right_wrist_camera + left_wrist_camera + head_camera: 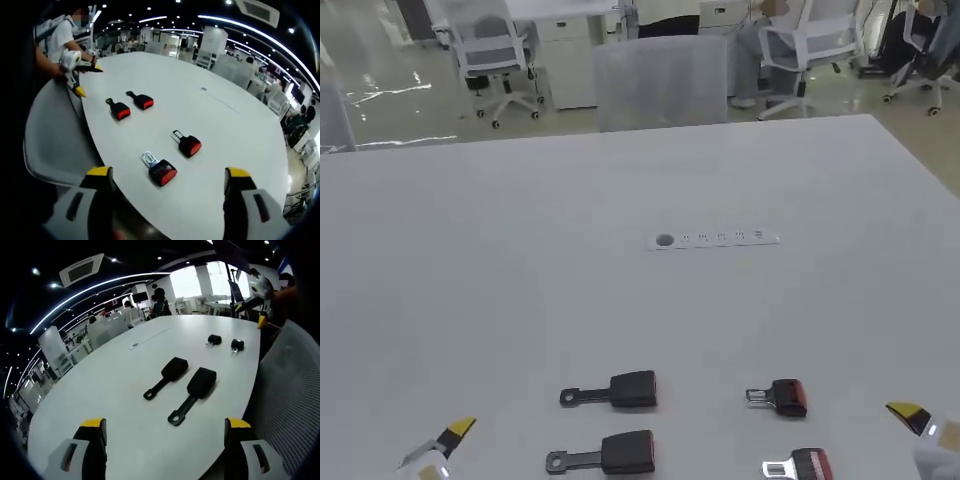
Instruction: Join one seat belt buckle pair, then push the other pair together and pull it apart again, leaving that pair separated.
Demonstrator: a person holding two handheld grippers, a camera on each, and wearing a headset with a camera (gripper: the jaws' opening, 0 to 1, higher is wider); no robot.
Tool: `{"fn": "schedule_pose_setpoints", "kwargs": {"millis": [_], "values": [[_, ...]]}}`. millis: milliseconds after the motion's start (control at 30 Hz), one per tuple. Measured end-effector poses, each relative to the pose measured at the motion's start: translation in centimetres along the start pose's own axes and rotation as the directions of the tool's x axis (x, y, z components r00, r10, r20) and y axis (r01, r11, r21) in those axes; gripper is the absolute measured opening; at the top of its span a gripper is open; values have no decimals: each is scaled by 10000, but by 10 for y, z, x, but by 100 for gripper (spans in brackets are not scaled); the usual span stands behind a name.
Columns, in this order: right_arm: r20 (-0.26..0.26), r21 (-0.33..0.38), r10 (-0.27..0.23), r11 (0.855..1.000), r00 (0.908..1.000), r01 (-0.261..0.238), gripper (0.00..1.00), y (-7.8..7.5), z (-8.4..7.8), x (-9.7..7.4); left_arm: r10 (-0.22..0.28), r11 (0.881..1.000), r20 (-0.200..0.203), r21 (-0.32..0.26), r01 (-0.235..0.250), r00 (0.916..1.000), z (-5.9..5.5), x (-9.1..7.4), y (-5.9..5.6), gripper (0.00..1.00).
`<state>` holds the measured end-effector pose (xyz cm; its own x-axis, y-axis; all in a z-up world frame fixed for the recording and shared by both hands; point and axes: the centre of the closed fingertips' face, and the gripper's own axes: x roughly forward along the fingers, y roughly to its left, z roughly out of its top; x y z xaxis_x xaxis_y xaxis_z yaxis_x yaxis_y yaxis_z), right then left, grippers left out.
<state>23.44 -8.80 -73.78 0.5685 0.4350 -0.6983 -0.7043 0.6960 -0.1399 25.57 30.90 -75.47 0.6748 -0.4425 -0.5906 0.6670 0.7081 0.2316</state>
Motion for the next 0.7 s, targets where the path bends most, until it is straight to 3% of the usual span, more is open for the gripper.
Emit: {"fn": "schedule_pose_setpoints", "kwargs": {"millis": [133,400,467,533,567,700], "values": [[-317,-386,197,9990,9993,-209,89,1,-4,-1,189,9963,-862,849,-116,9961,-15,-3,7,100],[-696,-1518,930,9831,9932,-1027,73,3,-4,2,-358,9908,-1213,1252,510,9920,-16,-4,-1,92],[-674,-1916,1204,9726,9904,-1313,71,5,-2,3,-408,9880,-1328,1427,598,9903,-13,-3,-1,90],[-763,-2429,1442,9570,9866,-1586,71,10,-3,5,-416,9781,-1535,1956,717,9873,-9,-2,-1,88],[-993,-2679,1782,9427,9790,-1988,68,17,-6,6,-548,9757,-1532,2019,855,9867,-5,0,-3,88],[-1519,-3707,1939,8978,9692,-2377,62,22,-13,11,-888,9669,-1724,2215,1264,9810,2,9,-7,86]]}}
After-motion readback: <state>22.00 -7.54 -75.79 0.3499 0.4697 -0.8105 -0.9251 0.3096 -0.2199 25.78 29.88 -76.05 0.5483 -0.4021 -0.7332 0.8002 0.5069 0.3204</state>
